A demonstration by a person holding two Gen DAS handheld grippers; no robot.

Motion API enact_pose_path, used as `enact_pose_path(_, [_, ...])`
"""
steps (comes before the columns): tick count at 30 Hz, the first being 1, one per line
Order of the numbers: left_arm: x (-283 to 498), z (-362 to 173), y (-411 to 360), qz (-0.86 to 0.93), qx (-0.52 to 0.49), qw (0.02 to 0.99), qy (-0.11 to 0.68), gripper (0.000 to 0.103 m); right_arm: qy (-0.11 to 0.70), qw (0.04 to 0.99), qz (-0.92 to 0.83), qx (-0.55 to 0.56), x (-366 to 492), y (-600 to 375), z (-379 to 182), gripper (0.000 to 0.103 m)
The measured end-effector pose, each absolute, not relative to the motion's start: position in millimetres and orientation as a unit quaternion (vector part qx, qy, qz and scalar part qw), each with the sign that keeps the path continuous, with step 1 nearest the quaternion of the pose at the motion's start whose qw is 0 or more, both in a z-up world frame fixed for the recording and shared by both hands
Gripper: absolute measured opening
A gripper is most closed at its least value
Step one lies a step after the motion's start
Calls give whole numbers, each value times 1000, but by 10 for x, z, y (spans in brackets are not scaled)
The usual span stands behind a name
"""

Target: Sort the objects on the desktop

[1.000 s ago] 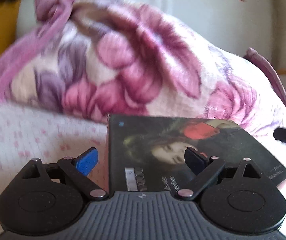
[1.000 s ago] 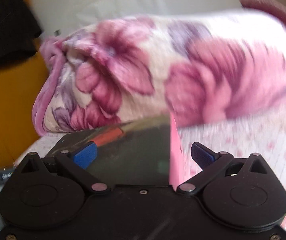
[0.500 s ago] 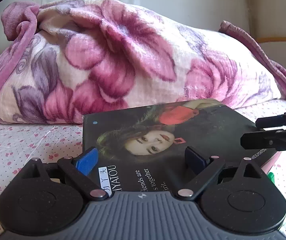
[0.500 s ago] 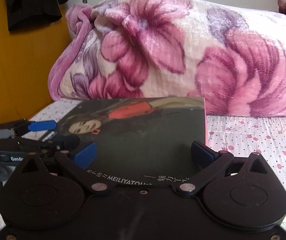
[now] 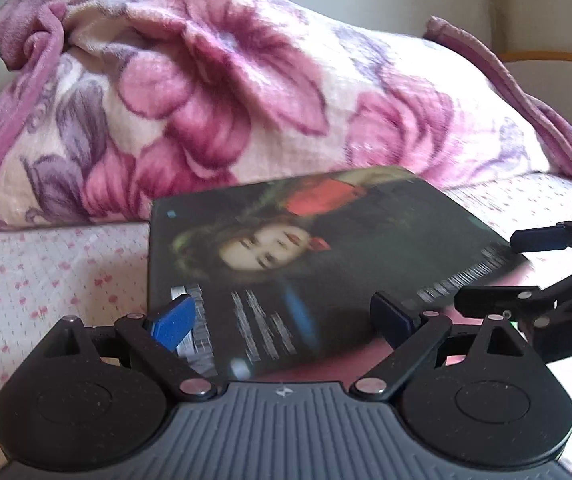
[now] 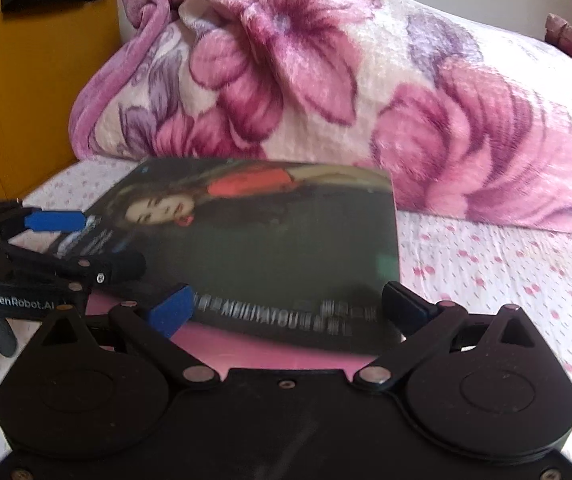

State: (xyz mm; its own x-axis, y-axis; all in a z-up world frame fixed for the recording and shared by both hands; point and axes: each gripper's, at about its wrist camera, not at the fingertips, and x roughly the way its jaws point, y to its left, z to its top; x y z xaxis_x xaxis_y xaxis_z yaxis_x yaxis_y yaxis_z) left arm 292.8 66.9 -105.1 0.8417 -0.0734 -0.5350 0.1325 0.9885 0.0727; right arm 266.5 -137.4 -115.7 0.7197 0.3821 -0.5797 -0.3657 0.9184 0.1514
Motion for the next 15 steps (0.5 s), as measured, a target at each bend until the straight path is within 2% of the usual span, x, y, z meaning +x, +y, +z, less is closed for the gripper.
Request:
enact_pose_path(8, [2180,-1154,468,-7,53,948,312,95,347,921,177,-2,2390,-1342,-1140,102])
enact_pose_path(10, [1966,-1175,413,7,43,946,323,95,353,919,174,-6,2142,-1306,-1281,102])
enact_pose_path(15, [1525,-1120,250,14,41,940,339,95,364,916,169,6,1688,-1394,-1220,102])
